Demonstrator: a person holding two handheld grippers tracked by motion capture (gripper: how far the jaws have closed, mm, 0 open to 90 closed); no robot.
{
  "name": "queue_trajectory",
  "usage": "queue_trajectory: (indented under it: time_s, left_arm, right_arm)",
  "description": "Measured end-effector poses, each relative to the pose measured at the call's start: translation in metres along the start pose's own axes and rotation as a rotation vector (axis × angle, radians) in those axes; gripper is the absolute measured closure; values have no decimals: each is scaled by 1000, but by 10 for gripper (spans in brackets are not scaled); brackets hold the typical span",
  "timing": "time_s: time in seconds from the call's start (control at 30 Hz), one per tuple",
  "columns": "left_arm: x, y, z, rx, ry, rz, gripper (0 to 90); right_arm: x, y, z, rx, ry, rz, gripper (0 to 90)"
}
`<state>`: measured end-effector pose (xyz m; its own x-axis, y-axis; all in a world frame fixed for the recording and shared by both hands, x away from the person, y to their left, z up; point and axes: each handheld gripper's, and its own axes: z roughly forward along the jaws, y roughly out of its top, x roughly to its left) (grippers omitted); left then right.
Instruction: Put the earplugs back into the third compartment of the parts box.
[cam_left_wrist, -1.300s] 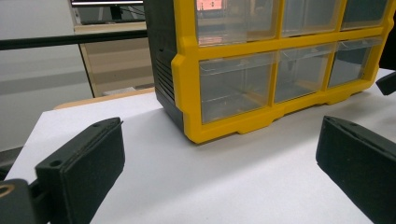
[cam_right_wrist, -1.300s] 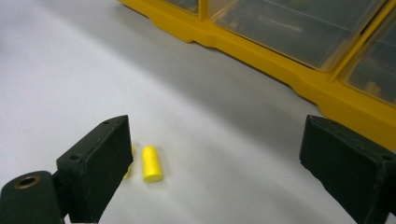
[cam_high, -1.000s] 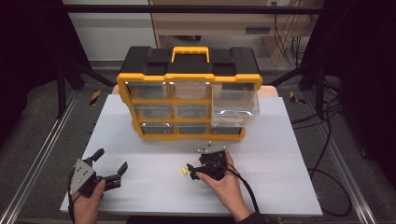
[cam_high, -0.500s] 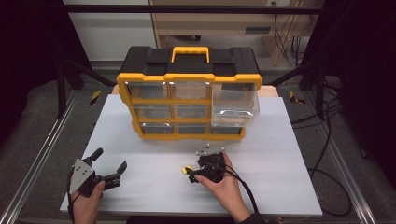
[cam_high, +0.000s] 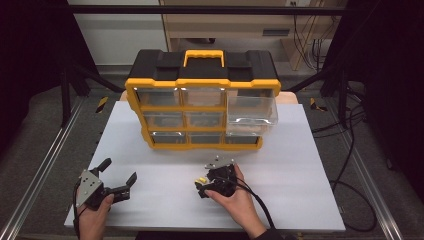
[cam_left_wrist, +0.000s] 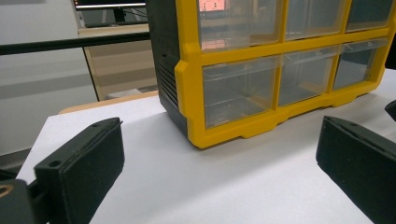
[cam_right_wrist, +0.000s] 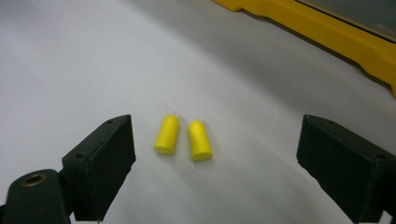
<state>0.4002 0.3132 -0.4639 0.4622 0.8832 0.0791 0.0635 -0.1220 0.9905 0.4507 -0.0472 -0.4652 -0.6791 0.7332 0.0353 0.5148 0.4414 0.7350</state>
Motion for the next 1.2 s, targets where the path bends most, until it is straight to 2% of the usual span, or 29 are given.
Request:
queue_trajectory:
  time_s: [0.1,0.23,0.33,0.5,0.6,0.67,0.83,1.03,1.2]
  left_arm:
    - [0,0,1,2,-1,1,6]
    - [0,0,2,1,-4,0,6]
    - [0,0,2,1,-4,0,6]
    - [0,0,1,3,0,1,6]
    - [0,0,1,2,-1,0,6]
    - [0,0,2,3,-2,0,6]
    - [0,0,2,6,-3,3,6]
    - [1,0,2,7,-3,1,6]
    - [0,0,2,9,-2,2,7]
  right_arm:
    - [-1,0,1,-7,-3,6,158]
    - [-2,1,1,-20,11,16,312]
    - [0,0,2,-15,9,-1,446]
    - [1,-1,5,0,23,-27,577]
    - [3,-2,8,8,30,-48,612]
    - [2,-3,9,14,17,-62,633]
    - [2,-5,12,24,27,-72,690]
    - [0,-6,15,21,41,-62,787]
    - [-3,-8,12,0,56,-42,803]
